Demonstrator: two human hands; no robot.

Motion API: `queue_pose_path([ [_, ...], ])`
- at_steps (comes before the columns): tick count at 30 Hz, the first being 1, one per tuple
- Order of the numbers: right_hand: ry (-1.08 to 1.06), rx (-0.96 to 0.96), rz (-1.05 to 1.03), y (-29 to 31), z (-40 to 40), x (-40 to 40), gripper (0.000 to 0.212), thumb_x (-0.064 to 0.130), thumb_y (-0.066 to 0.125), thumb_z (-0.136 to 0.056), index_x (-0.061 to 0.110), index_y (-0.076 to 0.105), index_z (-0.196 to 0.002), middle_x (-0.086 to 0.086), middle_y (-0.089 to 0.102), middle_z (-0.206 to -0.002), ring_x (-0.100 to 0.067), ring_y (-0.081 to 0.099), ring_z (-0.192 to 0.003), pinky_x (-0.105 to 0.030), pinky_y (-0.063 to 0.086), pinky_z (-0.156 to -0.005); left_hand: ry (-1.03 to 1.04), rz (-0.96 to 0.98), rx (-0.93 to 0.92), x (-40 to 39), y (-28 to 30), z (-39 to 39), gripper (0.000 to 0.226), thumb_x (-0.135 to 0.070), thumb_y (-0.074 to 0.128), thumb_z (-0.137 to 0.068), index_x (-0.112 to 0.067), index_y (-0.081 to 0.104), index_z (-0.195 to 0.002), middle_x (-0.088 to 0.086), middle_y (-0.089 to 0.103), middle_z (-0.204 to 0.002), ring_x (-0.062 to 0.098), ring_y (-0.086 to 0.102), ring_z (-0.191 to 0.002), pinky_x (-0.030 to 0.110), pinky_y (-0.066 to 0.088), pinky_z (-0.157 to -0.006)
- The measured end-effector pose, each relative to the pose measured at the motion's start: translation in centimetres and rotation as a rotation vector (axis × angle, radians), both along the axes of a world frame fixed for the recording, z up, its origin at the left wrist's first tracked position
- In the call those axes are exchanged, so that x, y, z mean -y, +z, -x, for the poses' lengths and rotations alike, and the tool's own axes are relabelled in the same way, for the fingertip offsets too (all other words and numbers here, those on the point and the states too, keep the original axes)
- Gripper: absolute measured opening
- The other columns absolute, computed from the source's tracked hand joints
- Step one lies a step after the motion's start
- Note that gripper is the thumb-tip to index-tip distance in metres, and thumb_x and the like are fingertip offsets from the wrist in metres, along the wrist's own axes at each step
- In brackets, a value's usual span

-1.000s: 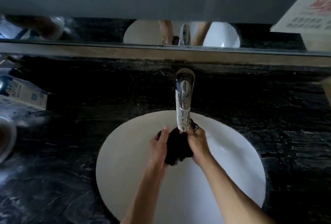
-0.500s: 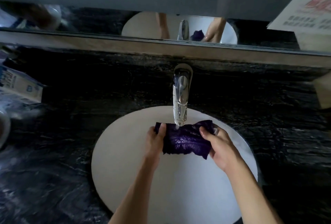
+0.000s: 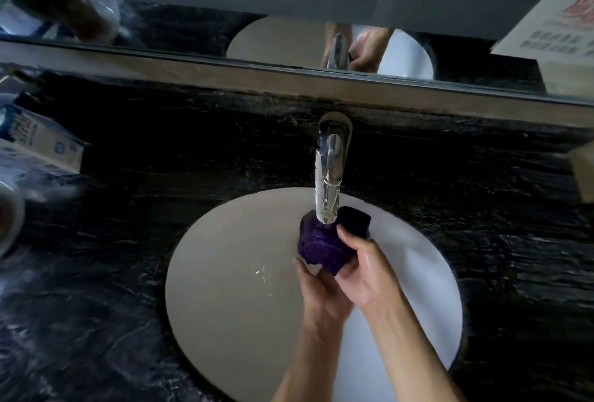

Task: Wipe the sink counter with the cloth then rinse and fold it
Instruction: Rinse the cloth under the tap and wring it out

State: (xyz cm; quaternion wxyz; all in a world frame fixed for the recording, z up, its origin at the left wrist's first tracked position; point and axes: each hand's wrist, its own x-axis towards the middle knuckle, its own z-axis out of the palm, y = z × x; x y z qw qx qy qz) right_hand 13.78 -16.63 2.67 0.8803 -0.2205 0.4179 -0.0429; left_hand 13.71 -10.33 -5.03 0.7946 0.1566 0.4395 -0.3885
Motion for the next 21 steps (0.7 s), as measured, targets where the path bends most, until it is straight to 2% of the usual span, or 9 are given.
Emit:
queue_pose_path([
  [1,0.007,0.021,-0.008,0.0,0.2,0.0,0.028,0.003,0.061,-0.084,0.004,0.074,-0.109,-0.022,0.074,-0.103,-0.034,0.074,-0.086,-0.048,0.063,-0.072,0.026,0.057,0.042,0.3,0.7,0.1,0.092,-0.074,0.031,-0.093,0.006,0.074,-0.107,0.028,0.071,-0.111,0.04,0.075,-0.09,0.044,0.062,-0.078],
  [3,0.017,0.046,-0.007,0.0,0.8,0.3,0.024,0.0,0.057,-0.089,0.004,0.076,-0.103,-0.025,0.073,-0.108,-0.038,0.074,-0.093,-0.049,0.063,-0.071,0.08,0.124,0.19,0.2,1.5,-0.5,0.092,-0.077,0.033,-0.087,0.001,0.075,-0.112,0.024,0.071,-0.116,0.037,0.073,-0.102,0.046,0.059,-0.088],
  [5,0.065,0.022,0.055,-0.2,1.5,1.1,0.029,0.0,0.056,-0.091,0.0,0.071,-0.116,-0.026,0.071,-0.119,-0.038,0.072,-0.104,-0.044,0.063,-0.08,0.078,0.131,0.324,-0.4,1.5,-1.6,0.087,-0.075,0.036,-0.085,-0.003,0.072,-0.119,0.022,0.07,-0.119,0.038,0.067,-0.112,0.051,0.051,-0.099],
  [8,0.124,-0.076,0.186,-0.6,2.4,2.2,0.04,0.0,0.063,-0.086,-0.003,0.064,-0.126,-0.025,0.071,-0.121,-0.039,0.069,-0.113,-0.042,0.062,-0.085,-0.073,0.096,0.367,-1.1,0.6,-3.3,0.066,-0.059,0.045,-0.096,-0.004,0.072,-0.118,0.023,0.065,-0.125,0.038,0.062,-0.117,0.058,0.032,-0.118],
  [11,0.16,-0.111,0.265,-0.6,3.0,3.0,0.032,-0.001,0.062,-0.09,0.0,0.067,-0.121,-0.023,0.072,-0.12,-0.037,0.07,-0.11,-0.042,0.062,-0.084,-0.075,0.054,0.363,-1.3,0.6,-4.1,0.051,-0.043,0.051,-0.099,-0.001,0.067,-0.124,0.025,0.061,-0.129,0.038,0.064,-0.114,0.058,0.034,-0.117],
  [14,0.173,-0.123,0.292,-0.3,3.4,3.1,0.027,0.006,0.058,-0.097,0.003,0.068,-0.122,-0.019,0.073,-0.118,-0.031,0.073,-0.103,-0.044,0.062,-0.084,-0.022,0.074,0.335,-1.1,1.2,-4.6,0.062,-0.048,0.054,-0.096,-0.001,0.058,-0.137,0.024,0.06,-0.135,0.039,0.06,-0.121,0.057,0.039,-0.113],
  [16,0.17,-0.122,0.288,-0.1,3.6,3.2,0.027,0.009,0.057,-0.099,0.003,0.067,-0.123,-0.018,0.074,-0.119,-0.032,0.073,-0.106,-0.045,0.061,-0.085,-0.019,0.1,0.294,-1.0,1.7,-4.7,0.065,-0.05,0.055,-0.094,-0.001,0.059,-0.137,0.024,0.059,-0.138,0.04,0.058,-0.124,0.058,0.036,-0.115],
  [18,0.185,-0.13,0.303,0.1,3.9,3.3,0.025,0.009,0.057,-0.1,0.004,0.067,-0.123,-0.017,0.074,-0.119,-0.036,0.072,-0.108,-0.043,0.063,-0.079,-0.019,0.1,0.252,-1.0,2.0,-4.5,0.065,-0.05,0.055,-0.093,-0.001,0.06,-0.135,0.024,0.06,-0.137,0.039,0.058,-0.125,0.057,0.033,-0.117],
  [21,0.193,-0.242,0.439,0.1,4.4,3.4,0.013,0.003,0.06,-0.098,0.01,0.07,-0.103,-0.02,0.074,-0.115,-0.033,0.073,-0.097,-0.04,0.06,-0.077,0.037,0.104,0.204,-1.1,2.3,-4.5,0.067,-0.048,0.06,-0.091,-0.003,0.058,-0.14,0.022,0.056,-0.143,0.037,0.052,-0.133,0.056,0.033,-0.118],
])
